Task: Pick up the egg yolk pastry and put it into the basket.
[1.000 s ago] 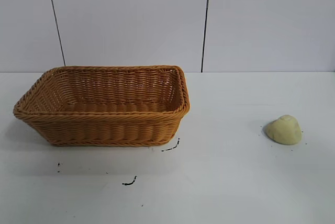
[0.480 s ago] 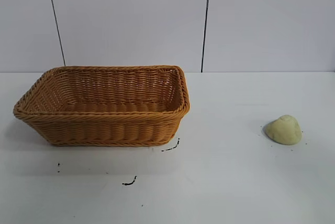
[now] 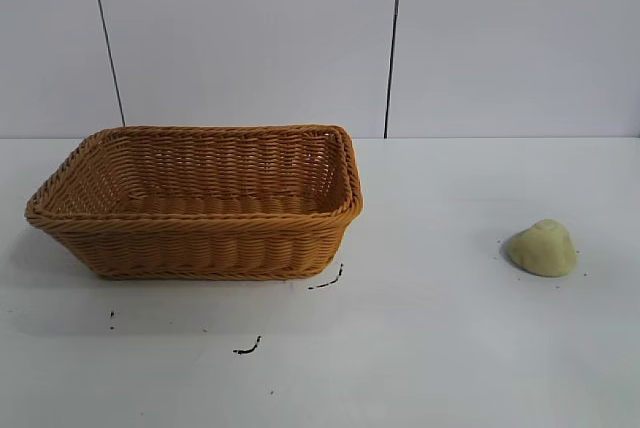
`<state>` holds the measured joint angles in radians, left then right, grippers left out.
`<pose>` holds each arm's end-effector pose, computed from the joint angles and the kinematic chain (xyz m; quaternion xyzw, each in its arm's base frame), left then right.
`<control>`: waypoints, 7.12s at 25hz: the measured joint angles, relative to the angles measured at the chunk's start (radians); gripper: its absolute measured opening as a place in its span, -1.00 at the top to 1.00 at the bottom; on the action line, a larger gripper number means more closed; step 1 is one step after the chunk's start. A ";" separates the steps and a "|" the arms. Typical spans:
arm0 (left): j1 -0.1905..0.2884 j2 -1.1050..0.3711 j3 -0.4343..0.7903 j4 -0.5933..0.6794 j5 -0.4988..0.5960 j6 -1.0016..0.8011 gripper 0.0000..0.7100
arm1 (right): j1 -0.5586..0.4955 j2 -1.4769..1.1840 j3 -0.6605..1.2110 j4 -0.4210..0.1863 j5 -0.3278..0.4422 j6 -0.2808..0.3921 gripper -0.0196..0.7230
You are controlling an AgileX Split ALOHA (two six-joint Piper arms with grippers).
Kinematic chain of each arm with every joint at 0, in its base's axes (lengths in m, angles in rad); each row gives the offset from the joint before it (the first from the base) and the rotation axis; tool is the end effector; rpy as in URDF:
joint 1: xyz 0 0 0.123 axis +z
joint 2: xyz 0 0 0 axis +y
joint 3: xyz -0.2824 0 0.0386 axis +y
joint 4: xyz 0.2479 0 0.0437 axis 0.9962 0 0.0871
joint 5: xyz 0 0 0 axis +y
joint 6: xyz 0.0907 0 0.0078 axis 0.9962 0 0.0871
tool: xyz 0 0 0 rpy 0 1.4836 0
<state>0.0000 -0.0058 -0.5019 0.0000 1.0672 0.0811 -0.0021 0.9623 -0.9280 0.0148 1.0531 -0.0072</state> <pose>-0.0062 0.0000 0.2771 0.0346 0.8522 0.0212 0.5216 0.1686 0.0008 0.3353 -0.0007 0.9596 0.0059 0.2815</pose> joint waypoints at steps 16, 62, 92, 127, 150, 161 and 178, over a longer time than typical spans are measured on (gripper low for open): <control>0.000 0.000 0.000 0.000 0.000 0.000 -0.96 | 0.000 0.800 -0.482 -0.003 -0.029 -0.054 -0.82; 0.000 0.000 0.000 0.000 0.000 0.000 -0.96 | 0.075 1.271 -0.610 0.005 -0.136 -0.054 0.20; 0.000 0.000 0.000 0.000 0.000 0.000 -0.96 | 0.124 1.102 -0.959 0.003 0.117 -0.053 0.51; 0.000 0.000 0.000 0.000 0.000 0.000 -0.96 | 0.654 1.442 -0.969 0.029 -0.435 0.028 0.28; 0.000 0.000 0.000 0.000 0.000 0.000 -0.96 | 0.621 1.132 -0.970 -0.046 -0.219 0.053 -0.63; 0.000 0.000 0.000 0.000 0.000 0.000 -0.96 | 0.314 1.127 -0.970 -0.045 -0.142 0.054 -0.63; 0.000 0.000 0.000 0.000 0.000 0.000 -0.96 | 0.075 1.127 -0.970 -0.056 0.113 0.045 -0.63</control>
<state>0.0000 -0.0058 -0.5019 0.0000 1.0672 0.0811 0.0725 2.0891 -1.8983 -0.0409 1.1661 0.0382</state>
